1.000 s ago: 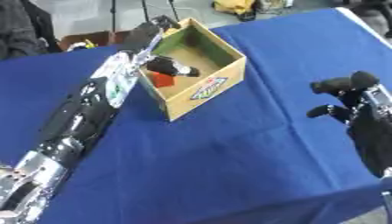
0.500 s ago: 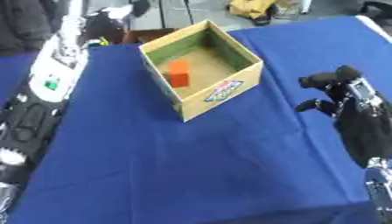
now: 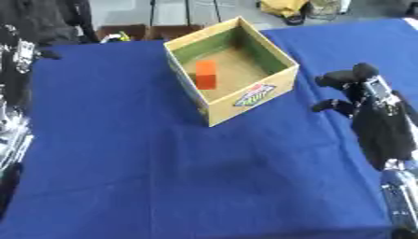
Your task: Pick up objects on the table and place them in the box.
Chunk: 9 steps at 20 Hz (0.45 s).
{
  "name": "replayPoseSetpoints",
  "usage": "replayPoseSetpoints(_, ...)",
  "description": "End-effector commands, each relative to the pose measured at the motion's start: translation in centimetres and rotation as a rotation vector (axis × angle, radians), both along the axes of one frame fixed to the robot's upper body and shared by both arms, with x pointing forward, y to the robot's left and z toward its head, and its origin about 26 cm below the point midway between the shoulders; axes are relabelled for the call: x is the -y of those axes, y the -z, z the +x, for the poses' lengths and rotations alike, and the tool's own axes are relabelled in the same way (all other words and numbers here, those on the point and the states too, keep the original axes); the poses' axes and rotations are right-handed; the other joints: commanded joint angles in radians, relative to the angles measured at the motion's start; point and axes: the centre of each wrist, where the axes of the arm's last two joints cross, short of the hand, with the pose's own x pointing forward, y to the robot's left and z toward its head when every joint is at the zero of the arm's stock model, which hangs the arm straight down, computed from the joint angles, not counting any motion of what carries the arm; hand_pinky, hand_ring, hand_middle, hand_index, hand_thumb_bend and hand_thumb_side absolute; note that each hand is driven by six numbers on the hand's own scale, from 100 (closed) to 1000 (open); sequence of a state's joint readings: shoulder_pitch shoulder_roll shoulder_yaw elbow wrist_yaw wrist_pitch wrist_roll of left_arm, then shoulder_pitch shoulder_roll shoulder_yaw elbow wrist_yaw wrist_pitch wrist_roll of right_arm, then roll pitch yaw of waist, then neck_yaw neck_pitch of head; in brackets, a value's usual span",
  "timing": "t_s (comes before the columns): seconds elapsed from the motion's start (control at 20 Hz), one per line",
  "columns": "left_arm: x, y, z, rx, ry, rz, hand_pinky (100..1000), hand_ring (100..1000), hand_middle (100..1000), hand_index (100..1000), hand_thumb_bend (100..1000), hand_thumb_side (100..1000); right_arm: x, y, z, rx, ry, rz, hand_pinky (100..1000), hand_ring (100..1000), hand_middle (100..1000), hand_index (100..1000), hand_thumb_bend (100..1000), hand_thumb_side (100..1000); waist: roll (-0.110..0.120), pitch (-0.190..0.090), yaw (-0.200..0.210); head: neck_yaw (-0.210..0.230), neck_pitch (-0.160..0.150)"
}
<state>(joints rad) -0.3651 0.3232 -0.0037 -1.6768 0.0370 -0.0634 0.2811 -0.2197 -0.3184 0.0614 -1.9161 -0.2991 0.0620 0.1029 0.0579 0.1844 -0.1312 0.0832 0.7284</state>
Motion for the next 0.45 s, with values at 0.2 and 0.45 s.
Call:
replayPoseSetpoints(0.2, -0.2, 0.8, -0.6, -0.006, 0.017, -0.064, 523, 673, 671, 741, 737, 751, 0.3, -0.5, 0.1, 0.020, 0.019, -0.001, 570, 854, 622, 678, 100, 818, -0.002, -0.013, 0.008, 0.004, -0.002)
replayPoseSetpoints(0.45, -0.4, 2.0, -1.0, -0.042, 0.025, -0.108, 521, 671, 671, 744, 725, 766, 0.4, -0.6, 0.1, 0.026, 0.024, 0.002, 570, 855, 622, 680, 100, 817, -0.004, -0.011, 0.013, 0.004, -0.002)
